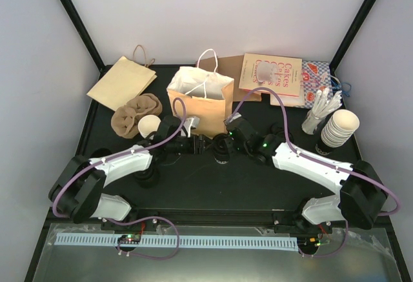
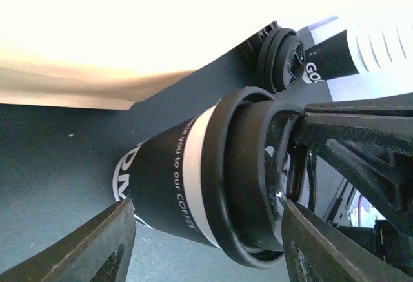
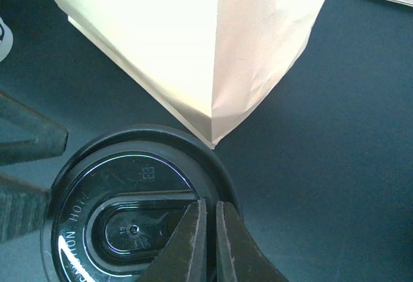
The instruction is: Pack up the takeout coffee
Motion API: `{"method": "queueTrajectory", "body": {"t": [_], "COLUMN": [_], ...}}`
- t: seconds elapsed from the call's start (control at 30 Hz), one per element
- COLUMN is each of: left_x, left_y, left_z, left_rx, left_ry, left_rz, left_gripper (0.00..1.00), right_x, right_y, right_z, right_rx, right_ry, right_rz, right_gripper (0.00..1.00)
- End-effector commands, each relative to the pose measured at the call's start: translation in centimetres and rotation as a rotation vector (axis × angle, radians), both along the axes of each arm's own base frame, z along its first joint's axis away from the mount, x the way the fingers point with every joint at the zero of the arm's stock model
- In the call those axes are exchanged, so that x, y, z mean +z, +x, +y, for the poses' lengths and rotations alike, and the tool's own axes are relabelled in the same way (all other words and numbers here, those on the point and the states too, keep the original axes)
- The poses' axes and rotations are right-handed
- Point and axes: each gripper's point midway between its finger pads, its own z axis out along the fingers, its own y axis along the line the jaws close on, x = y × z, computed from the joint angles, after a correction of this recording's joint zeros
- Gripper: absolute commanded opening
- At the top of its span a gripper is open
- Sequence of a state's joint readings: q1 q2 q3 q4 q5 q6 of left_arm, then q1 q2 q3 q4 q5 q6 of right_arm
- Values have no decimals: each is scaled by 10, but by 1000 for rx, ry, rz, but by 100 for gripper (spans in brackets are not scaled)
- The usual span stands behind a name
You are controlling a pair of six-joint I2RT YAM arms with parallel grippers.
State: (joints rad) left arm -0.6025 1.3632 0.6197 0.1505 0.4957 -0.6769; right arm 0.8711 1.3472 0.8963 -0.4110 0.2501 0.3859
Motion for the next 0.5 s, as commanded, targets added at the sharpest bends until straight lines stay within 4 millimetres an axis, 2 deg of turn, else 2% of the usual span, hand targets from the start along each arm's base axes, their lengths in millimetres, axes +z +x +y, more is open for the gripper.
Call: {"method": "queueTrajectory", "body": {"t": [0.0, 0.1, 0.47], "left_x": [6, 2, -11], "left_y": [8, 8, -1], "left_z": [3, 6, 8], "left_rx": [22, 30, 14], "left_ry": [-18, -10, 5], "left_rz": [-14, -4, 41], "left_gripper": [61, 56, 47], "right_x": [-26, -26, -23], "right_y": [-20, -22, -34], "right_z": [-6, -4, 4], "right_rx": [71, 87, 147], "right_ry": [-86, -91, -70], "right_rz": [115, 127, 167], "right_gripper": [1, 1, 1]}}
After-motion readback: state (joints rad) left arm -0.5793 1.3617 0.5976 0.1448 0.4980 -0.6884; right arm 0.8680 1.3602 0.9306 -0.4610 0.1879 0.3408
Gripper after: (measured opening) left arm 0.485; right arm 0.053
